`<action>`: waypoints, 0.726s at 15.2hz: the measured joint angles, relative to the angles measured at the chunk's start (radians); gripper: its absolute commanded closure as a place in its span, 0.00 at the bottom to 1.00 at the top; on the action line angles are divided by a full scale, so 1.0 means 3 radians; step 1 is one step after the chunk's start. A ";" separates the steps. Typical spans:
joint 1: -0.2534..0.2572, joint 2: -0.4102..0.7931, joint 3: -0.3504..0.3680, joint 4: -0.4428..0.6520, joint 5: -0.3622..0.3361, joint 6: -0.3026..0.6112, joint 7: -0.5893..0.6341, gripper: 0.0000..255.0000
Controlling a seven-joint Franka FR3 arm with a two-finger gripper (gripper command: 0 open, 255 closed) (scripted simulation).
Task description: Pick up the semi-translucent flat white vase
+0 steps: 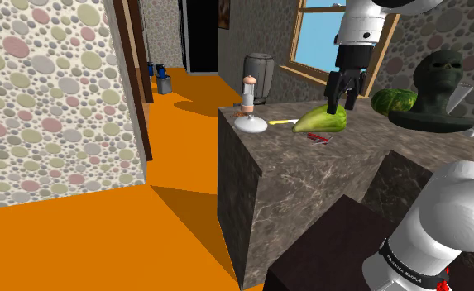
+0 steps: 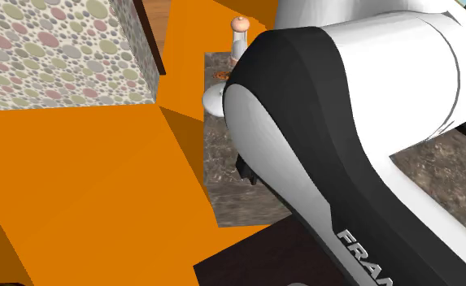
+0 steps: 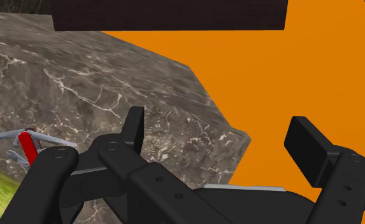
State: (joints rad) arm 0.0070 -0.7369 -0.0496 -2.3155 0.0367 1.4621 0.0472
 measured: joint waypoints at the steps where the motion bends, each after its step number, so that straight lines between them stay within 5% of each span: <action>1: 0.0000 0.0000 0.0000 0.0000 0.0000 0.0000 0.0000 0.00; 11: 0.0002 0.1156 -0.0043 0.0592 -0.0078 0.0531 -0.0079 0.00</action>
State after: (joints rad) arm 0.0075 -0.3902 -0.0625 -2.1378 0.0132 1.6214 0.0236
